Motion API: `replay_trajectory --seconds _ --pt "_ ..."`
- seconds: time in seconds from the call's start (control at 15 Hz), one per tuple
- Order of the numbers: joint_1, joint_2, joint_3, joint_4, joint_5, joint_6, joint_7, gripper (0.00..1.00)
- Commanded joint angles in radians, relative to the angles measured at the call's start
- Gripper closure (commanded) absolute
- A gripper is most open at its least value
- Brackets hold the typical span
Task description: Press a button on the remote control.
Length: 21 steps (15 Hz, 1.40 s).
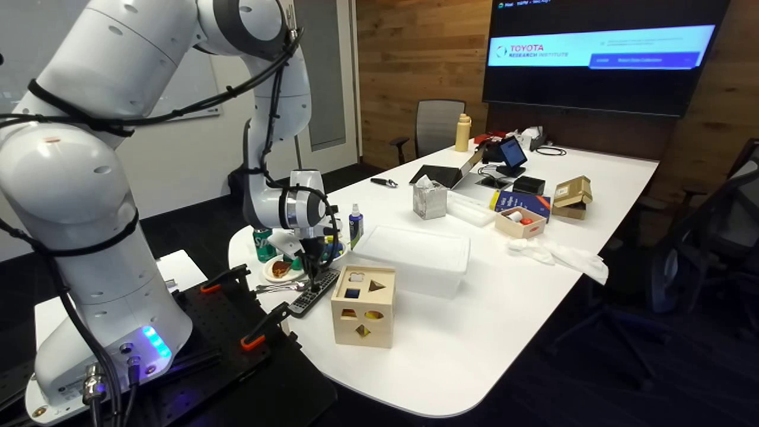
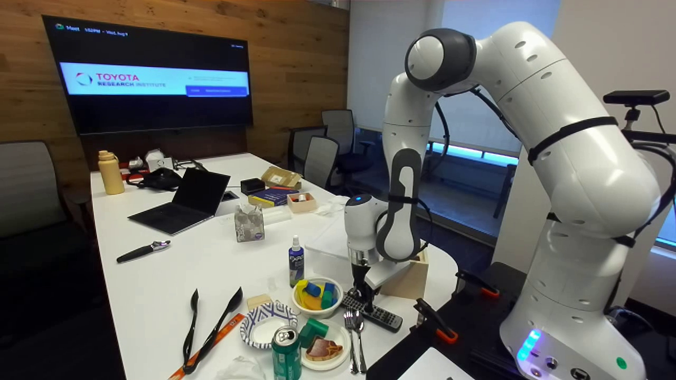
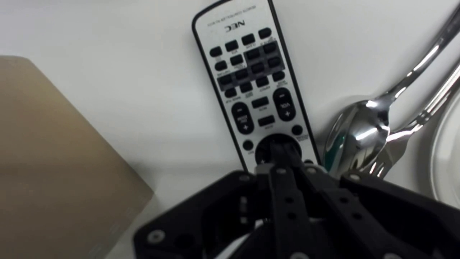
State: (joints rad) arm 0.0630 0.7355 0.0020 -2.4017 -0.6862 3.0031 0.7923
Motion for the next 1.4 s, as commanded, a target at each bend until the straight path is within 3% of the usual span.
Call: replay_trajectory --seconds 0.0,0.2,0.87,1.2,1.27,1.33 --pt "0.006 0.123 0.017 0.097 0.024 -0.014 0.005 1.0" --pt "0.007 0.109 0.018 0.099 0.02 -0.014 0.005 1.0" --pt "-0.002 -0.122 0.018 -0.071 -0.005 -0.033 0.0 1.0" --pt "-0.018 -0.254 0.041 -0.12 0.006 -0.097 -0.031 1.0" --pt "-0.024 -0.283 0.053 -0.126 0.012 -0.117 -0.044 0.78" --pt "-0.03 -0.308 0.066 -0.13 0.019 -0.137 -0.061 0.72"
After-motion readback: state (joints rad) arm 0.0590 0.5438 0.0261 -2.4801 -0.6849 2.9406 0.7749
